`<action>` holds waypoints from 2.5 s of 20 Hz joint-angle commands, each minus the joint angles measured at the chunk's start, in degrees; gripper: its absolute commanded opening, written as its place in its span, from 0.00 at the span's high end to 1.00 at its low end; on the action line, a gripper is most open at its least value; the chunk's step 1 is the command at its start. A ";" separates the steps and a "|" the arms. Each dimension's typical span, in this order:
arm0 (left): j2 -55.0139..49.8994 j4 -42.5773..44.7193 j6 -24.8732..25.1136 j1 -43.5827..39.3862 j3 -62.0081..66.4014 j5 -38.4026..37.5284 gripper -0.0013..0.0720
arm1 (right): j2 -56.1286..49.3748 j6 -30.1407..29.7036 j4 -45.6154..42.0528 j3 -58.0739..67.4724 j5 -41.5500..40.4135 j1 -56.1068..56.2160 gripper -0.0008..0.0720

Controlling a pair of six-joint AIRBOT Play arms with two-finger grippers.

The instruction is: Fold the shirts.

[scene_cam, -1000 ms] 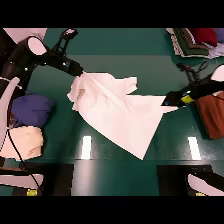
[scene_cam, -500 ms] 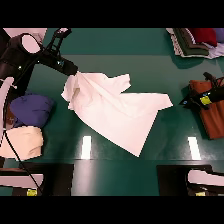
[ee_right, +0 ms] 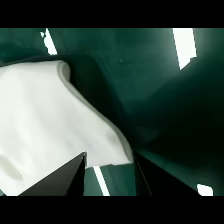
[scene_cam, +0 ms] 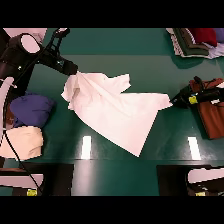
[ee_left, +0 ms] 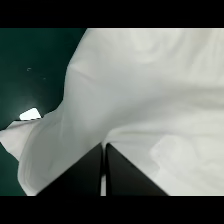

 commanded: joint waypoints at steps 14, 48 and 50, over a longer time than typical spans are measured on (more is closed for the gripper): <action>26.16 2.71 -2.71 0.20 0.15 15.02 0.95 | 21.79 -1.36 -0.39 26.80 -1.31 4.76 0.97; 1.31 -15.89 4.76 0.20 -15.69 22.40 0.95 | 5.66 11.56 -15.69 21.92 -11.72 12.57 0.97; -0.76 -15.69 4.72 0.20 -11.45 24.37 0.95 | 5.55 11.58 -15.30 21.86 -14.27 12.61 0.97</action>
